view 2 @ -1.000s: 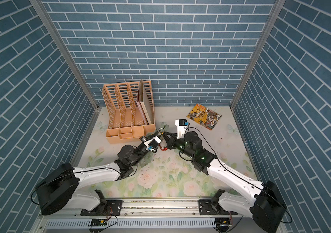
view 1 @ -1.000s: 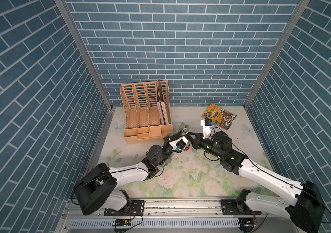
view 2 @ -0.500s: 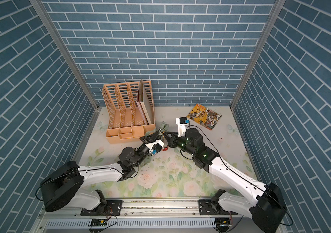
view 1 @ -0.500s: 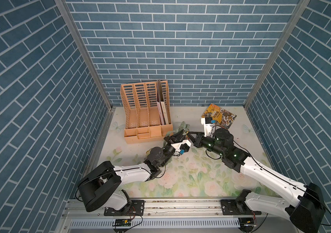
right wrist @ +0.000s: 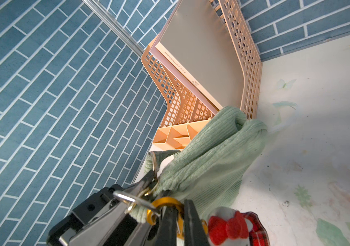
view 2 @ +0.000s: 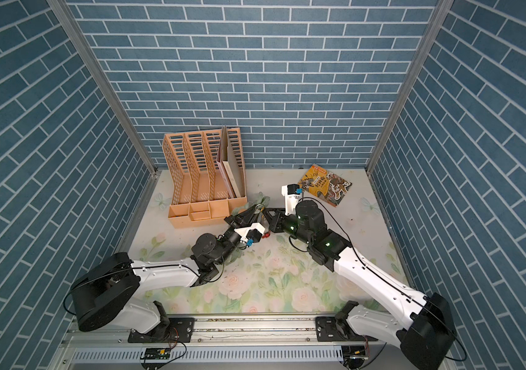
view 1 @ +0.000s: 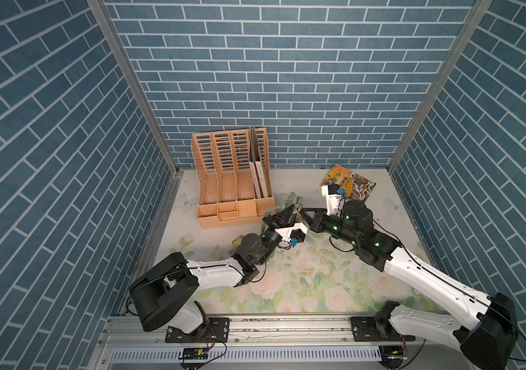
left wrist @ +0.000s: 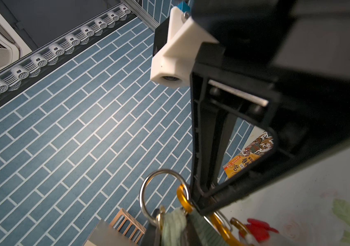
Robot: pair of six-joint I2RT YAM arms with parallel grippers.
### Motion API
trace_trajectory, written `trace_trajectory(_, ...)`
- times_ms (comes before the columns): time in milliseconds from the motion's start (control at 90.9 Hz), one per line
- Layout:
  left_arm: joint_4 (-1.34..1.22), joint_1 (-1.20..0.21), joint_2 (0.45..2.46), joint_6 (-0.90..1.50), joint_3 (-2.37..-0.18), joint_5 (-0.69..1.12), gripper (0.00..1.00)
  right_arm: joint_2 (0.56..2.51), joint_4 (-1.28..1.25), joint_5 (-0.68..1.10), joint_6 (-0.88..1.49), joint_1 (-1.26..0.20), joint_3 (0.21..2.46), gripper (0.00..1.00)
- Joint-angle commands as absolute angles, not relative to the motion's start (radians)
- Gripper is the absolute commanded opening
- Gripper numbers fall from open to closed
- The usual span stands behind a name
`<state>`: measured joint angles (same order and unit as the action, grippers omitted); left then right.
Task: Remove the decoration from the bag
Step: Remove the decoration item from the bag, then place the bag at the center of the board.
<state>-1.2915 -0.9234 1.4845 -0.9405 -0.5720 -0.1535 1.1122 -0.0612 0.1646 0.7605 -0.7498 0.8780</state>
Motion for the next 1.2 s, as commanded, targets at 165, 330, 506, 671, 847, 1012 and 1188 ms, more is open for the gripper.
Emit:
trace_trajectory(165, -1.335, -0.959, 1.481, -1.010, -0.551, -0.081, 0.00, 1.132, -0.070, 0.067, 0.708, -0.707, 0.986, 0.05)
trace_trajectory(330, -1.316, -0.960, 1.484, -1.054, -0.560, -0.065, 0.00, 1.156, -0.035, 0.109, 0.675, -0.679, 1.018, 0.05)
trace_trajectory(506, -1.310, -0.962, 1.488, -1.065, -0.567, -0.070, 0.00, 1.178, -0.009, 0.140, 0.642, -0.650, 1.046, 0.05)
trace_trajectory(671, -1.289, -0.962, 1.484, -1.046, -0.555, -0.081, 0.00, 1.180, -0.003, 0.147, 0.622, -0.624, 1.046, 0.05)
trace_trajectory(847, -1.213, -0.981, 1.465, -0.940, -0.522, -0.119, 0.00, 1.152, 0.009, 0.106, 0.572, -0.612, 1.022, 0.06)
trace_trajectory(1012, -0.916, -1.039, 1.470, -0.718, -0.585, -0.105, 0.00, 1.125, 0.011, 0.061, 0.523, -0.595, 0.988, 0.07)
trace_trajectory(1188, -0.727, -1.052, 1.508, -0.527, -0.638, 0.050, 0.02, 1.096, 0.005, 0.043, 0.494, -0.558, 0.949, 0.08)
